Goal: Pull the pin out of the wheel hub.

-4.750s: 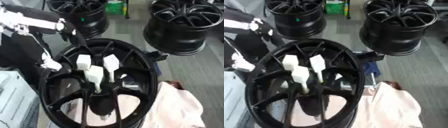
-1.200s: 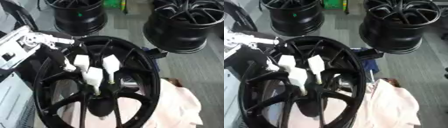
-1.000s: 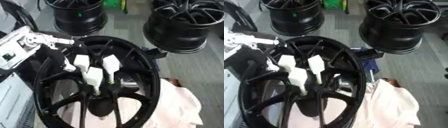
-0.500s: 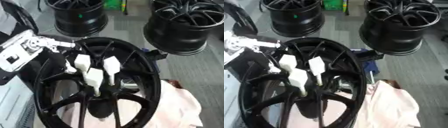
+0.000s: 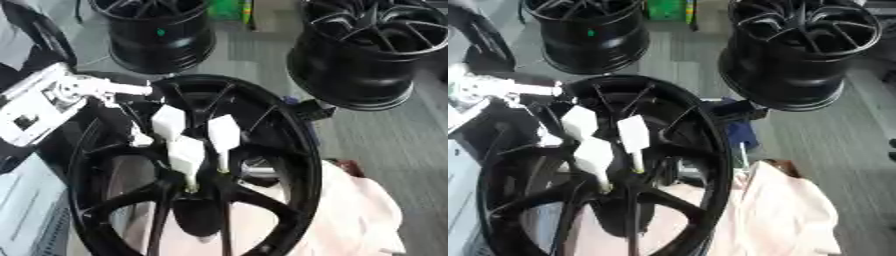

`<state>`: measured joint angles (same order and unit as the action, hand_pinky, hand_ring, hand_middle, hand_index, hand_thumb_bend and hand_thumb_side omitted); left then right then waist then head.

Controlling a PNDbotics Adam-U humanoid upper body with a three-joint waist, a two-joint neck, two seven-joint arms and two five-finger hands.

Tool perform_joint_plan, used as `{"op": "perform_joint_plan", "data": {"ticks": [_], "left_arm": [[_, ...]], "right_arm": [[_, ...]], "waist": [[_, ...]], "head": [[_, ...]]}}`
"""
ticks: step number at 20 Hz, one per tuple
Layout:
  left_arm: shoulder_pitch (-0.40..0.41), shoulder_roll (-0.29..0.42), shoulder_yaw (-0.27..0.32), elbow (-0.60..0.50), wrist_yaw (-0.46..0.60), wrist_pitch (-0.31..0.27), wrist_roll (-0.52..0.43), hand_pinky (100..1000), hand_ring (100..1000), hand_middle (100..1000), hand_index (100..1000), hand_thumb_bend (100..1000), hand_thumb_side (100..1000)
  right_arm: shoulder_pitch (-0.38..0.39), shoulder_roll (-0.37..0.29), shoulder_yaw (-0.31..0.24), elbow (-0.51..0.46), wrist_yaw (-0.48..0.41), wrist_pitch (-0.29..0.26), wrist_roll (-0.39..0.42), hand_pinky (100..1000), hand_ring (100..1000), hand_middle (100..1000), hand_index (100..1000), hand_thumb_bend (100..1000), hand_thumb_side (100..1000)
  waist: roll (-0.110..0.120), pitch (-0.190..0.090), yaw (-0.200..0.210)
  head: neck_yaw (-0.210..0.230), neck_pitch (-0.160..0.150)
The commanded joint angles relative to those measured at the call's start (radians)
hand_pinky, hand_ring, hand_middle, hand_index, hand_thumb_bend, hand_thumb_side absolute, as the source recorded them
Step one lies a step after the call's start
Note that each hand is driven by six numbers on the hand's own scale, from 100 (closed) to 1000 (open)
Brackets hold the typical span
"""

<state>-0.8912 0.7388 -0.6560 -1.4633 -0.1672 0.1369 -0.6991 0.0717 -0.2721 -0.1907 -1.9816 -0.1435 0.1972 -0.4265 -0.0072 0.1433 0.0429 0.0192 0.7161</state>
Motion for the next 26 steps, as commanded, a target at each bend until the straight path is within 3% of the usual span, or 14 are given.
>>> {"op": "perform_joint_plan", "data": {"ticks": [1, 5, 6, 7, 18, 26], "left_arm": [[-0.01, 0.042, 0.033, -0.037, 0.038, 0.016, 0.041, 723, 628, 467, 657, 180, 100], [-0.007, 0.049, 0.033, -0.055, 0.055, 0.034, 0.054, 723, 628, 467, 657, 180, 100], [-0.015, 0.048, 0.041, -0.065, 0.061, 0.034, 0.061, 698, 567, 370, 558, 151, 100], [-0.023, 0.049, 0.059, -0.077, 0.07, 0.038, 0.072, 696, 563, 356, 545, 154, 100], [-0.013, 0.116, 0.309, -0.17, 0.251, 0.118, 0.249, 678, 523, 299, 501, 149, 100], [-0.06, 0.222, 0.519, -0.004, 0.276, 0.158, 0.383, 689, 534, 316, 524, 100, 100]], "right_arm": [[-0.002, -0.011, -0.007, -0.011, -0.008, 0.0, 0.001, 715, 720, 747, 767, 100, 805], [-0.002, -0.011, -0.007, -0.01, -0.008, 0.0, 0.002, 715, 720, 747, 767, 100, 805], [0.0, -0.008, -0.008, -0.009, -0.008, 0.0, 0.001, 716, 721, 748, 768, 100, 813], [0.002, -0.006, -0.01, -0.009, -0.009, 0.0, 0.0, 716, 721, 748, 768, 100, 806], [0.006, -0.01, -0.015, -0.009, -0.008, -0.001, 0.0, 717, 722, 749, 769, 100, 803], [0.016, -0.02, -0.029, -0.014, 0.001, -0.007, -0.014, 717, 722, 749, 769, 100, 801]], "waist": [[0.002, -0.012, -0.001], [0.002, -0.012, -0.002], [0.0, -0.015, 0.003], [-0.001, -0.016, 0.006], [0.001, -0.021, 0.012], [0.003, -0.031, 0.033]], "head": [[0.001, -0.013], [0.001, -0.013], [-0.004, -0.011], [-0.007, -0.01], [-0.016, -0.01], [-0.037, -0.001]]}}
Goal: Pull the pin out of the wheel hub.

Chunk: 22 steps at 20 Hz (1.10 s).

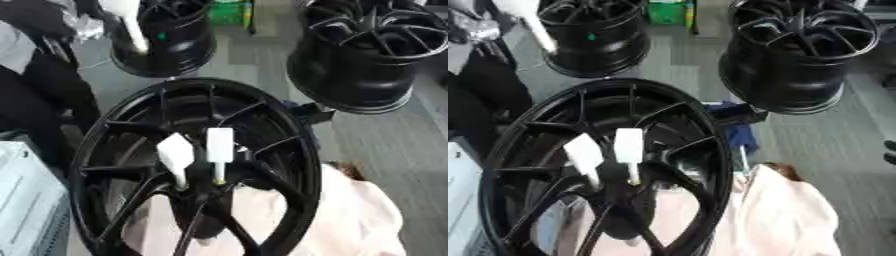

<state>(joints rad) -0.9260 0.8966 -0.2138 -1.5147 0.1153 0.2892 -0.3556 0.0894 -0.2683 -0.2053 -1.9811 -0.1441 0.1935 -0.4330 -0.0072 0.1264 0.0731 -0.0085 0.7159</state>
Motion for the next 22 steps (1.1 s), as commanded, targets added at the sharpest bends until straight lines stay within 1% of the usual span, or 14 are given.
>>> {"op": "perform_joint_plan", "data": {"ticks": [1, 3, 6, 8, 11, 14, 15, 16, 17, 18, 19, 20, 22], "left_arm": [[-0.025, 0.075, 0.104, 0.075, -0.019, 0.008, 0.057, 688, 534, 315, 524, 100, 100], [-0.021, 0.092, 0.152, 0.123, -0.043, 0.014, 0.087, 689, 537, 320, 529, 100, 100], [-0.001, 0.117, 0.219, 0.19, -0.082, 0.041, 0.128, 691, 540, 324, 534, 100, 100], [0.011, 0.119, 0.253, 0.233, -0.108, 0.052, 0.154, 692, 543, 333, 544, 100, 100], [0.023, 0.112, 0.263, 0.297, -0.148, 0.032, 0.18, 696, 549, 347, 559, 100, 100], [0.018, 0.1, 0.25, 0.363, -0.189, -0.005, 0.167, 705, 563, 377, 590, 100, 100], [0.017, 0.098, 0.244, 0.385, -0.202, -0.018, 0.163, 715, 578, 403, 616, 100, 100], [0.016, 0.096, 0.238, 0.406, -0.215, -0.031, 0.161, 753, 641, 494, 704, 113, 100], [0.015, 0.093, 0.229, 0.428, -0.228, -0.044, 0.156, 778, 693, 558, 758, 143, 162], [0.012, 0.09, 0.219, 0.449, -0.242, -0.058, 0.152, 831, 796, 709, 863, 233, 343], [0.008, 0.088, 0.207, 0.472, -0.255, -0.071, 0.151, 858, 840, 764, 907, 304, 414], [0.004, 0.087, 0.196, 0.493, -0.269, -0.085, 0.155, 882, 876, 803, 937, 356, 470], [-0.003, 0.083, 0.172, 0.522, -0.298, -0.113, 0.16, 896, 900, 838, 957, 373, 522]], "right_arm": [[-0.002, -0.025, -0.017, -0.016, 0.003, -0.005, -0.01, 717, 722, 748, 769, 100, 790], [-0.001, -0.029, -0.021, -0.018, 0.005, -0.006, -0.014, 718, 722, 748, 769, 100, 787], [0.0, -0.032, -0.025, -0.019, 0.007, -0.009, -0.02, 718, 722, 749, 769, 100, 785], [0.002, -0.032, -0.028, -0.019, 0.008, -0.009, -0.023, 718, 722, 749, 769, 100, 785], [0.004, -0.031, -0.03, -0.019, 0.009, -0.009, -0.026, 718, 722, 749, 769, 100, 783], [0.005, -0.031, -0.027, -0.019, 0.009, -0.008, -0.024, 718, 722, 749, 769, 100, 784], [0.005, -0.031, -0.027, -0.019, 0.009, -0.009, -0.023, 718, 722, 748, 769, 100, 782], [0.005, -0.032, -0.026, -0.019, 0.009, -0.009, -0.022, 718, 722, 748, 769, 100, 782], [0.005, -0.033, -0.026, -0.019, 0.009, -0.009, -0.022, 718, 722, 748, 769, 100, 782], [0.005, -0.034, -0.025, -0.019, 0.009, -0.009, -0.021, 718, 722, 748, 769, 100, 782], [0.005, -0.035, -0.025, -0.018, 0.009, -0.01, -0.02, 718, 722, 748, 769, 100, 781], [0.005, -0.036, -0.025, -0.018, 0.009, -0.01, -0.02, 718, 722, 748, 769, 100, 780], [0.005, -0.038, -0.024, -0.018, 0.009, -0.01, -0.019, 718, 722, 748, 769, 100, 780]], "waist": [[0.003, -0.015, 0.005], [0.004, -0.017, 0.009], [0.003, -0.021, 0.011], [0.003, -0.023, 0.01], [0.001, -0.025, 0.01], [-0.001, -0.027, 0.01], [-0.001, -0.028, 0.01], [-0.002, -0.028, 0.01], [-0.002, -0.028, 0.009], [-0.002, -0.029, 0.008], [-0.002, -0.029, 0.007], [-0.002, -0.029, 0.006], [-0.003, -0.028, 0.004]], "head": [[-0.012, -0.001], [-0.019, -0.001], [-0.022, -0.002], [-0.023, -0.002], [-0.022, 0.005], [-0.021, 0.005], [-0.02, 0.005], [-0.019, 0.004], [-0.018, 0.003], [-0.019, 0.002], [-0.019, 0.002], [-0.019, 0.003], [-0.02, 0.003]]}}
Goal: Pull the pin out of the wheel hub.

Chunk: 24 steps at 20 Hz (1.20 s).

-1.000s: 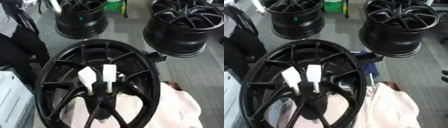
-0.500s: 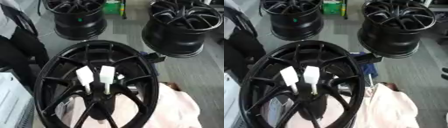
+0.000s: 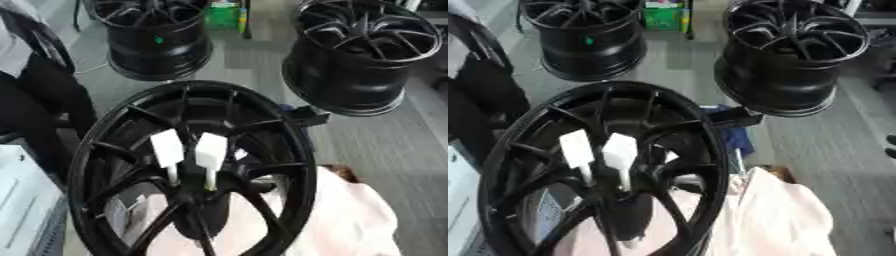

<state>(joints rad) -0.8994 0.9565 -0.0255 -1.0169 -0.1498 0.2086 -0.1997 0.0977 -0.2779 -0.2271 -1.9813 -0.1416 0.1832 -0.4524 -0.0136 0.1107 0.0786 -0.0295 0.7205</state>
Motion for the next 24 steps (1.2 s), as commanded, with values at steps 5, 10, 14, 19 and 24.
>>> {"op": "perform_joint_plan", "data": {"ticks": [5, 10, 14, 19, 24], "left_arm": [[-0.052, -0.004, -0.006, 0.035, -0.106, -0.107, -0.04, 876, 876, 807, 944, 358, 553], [-0.066, -0.019, 0.039, 0.078, -0.184, -0.184, -0.034, 837, 810, 716, 880, 299, 480], [-0.076, -0.046, 0.065, 0.049, -0.183, -0.216, 0.018, 816, 771, 656, 839, 219, 420], [-0.072, -0.065, 0.047, -0.064, -0.115, -0.259, 0.089, 789, 722, 594, 792, 187, 372], [-0.043, -0.064, -0.035, -0.181, -0.043, -0.305, 0.095, 780, 716, 591, 785, 191, 345]], "right_arm": [[-0.006, -0.03, -0.002, -0.018, 0.007, -0.001, 0.001, 718, 722, 748, 769, 100, 779], [-0.005, -0.032, -0.003, -0.018, 0.008, -0.001, 0.0, 718, 722, 748, 769, 100, 776], [-0.004, -0.035, -0.004, -0.018, 0.009, -0.003, -0.002, 718, 722, 748, 769, 100, 774], [-0.006, -0.037, -0.003, -0.019, 0.008, -0.007, -0.001, 718, 722, 748, 768, 100, 773], [-0.007, -0.046, -0.003, -0.019, 0.011, -0.009, 0.0, 719, 722, 748, 769, 100, 767]], "waist": [[0.003, -0.015, 0.0], [0.003, -0.019, 0.001], [0.001, -0.02, 0.001], [0.001, -0.02, 0.002], [0.002, -0.02, -0.001]], "head": [[0.001, 0.002], [0.004, 0.003], [0.004, 0.003], [0.009, 0.006], [0.013, 0.006]]}}
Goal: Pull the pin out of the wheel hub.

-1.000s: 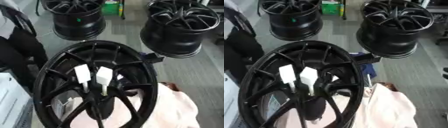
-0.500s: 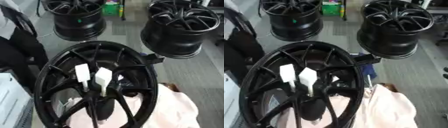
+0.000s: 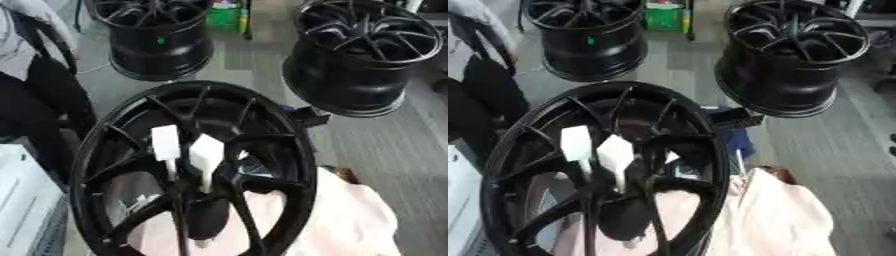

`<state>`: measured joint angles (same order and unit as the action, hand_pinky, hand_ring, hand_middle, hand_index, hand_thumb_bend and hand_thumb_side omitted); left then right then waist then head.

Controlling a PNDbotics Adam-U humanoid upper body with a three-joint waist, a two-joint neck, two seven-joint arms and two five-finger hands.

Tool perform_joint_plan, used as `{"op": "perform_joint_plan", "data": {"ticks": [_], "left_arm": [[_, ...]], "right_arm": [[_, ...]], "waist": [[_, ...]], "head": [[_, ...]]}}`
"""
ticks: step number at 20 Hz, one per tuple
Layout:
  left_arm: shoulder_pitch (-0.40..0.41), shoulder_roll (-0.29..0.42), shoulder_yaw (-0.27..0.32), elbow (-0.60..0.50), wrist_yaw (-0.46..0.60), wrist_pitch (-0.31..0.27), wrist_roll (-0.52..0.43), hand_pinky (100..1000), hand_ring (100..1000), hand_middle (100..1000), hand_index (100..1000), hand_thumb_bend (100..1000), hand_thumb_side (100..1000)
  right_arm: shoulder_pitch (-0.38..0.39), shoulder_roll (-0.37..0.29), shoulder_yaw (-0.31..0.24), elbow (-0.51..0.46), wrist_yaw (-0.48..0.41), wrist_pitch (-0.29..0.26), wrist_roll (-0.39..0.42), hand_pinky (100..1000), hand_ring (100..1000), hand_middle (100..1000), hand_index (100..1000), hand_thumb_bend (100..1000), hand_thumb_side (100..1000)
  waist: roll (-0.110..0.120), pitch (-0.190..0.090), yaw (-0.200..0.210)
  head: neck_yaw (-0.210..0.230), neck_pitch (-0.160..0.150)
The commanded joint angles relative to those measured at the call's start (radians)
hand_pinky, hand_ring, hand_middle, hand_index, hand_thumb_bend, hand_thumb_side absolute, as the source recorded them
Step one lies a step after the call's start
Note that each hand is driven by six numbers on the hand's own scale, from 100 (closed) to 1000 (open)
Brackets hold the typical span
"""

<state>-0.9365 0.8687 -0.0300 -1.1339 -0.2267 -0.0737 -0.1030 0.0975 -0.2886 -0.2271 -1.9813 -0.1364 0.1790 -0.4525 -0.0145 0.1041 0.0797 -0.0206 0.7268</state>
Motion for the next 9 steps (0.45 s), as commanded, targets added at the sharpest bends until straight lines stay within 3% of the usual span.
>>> {"op": "perform_joint_plan", "data": {"ticks": [1, 5, 9], "left_arm": [[0.001, 0.027, -0.048, -0.087, 0.048, -0.03, -0.011, 780, 717, 593, 785, 196, 343], [0.024, 0.035, -0.102, -0.179, 0.09, -0.038, -0.055, 780, 720, 596, 785, 205, 340], [0.042, 0.039, -0.119, -0.277, 0.111, -0.003, -0.075, 779, 718, 595, 784, 202, 341]], "right_arm": [[-0.007, -0.039, -0.003, -0.019, 0.007, -0.005, 0.0, 719, 722, 748, 769, 100, 766], [-0.005, -0.051, -0.008, -0.019, 0.013, -0.008, -0.005, 720, 722, 748, 769, 100, 759], [-0.003, -0.066, -0.018, -0.019, 0.022, -0.018, -0.017, 721, 722, 748, 770, 100, 750]], "waist": [[0.002, -0.013, -0.003], [0.002, -0.012, -0.007], [0.002, -0.011, -0.009]], "head": [[0.005, 0.001], [0.004, 0.008], [0.003, 0.006]]}}
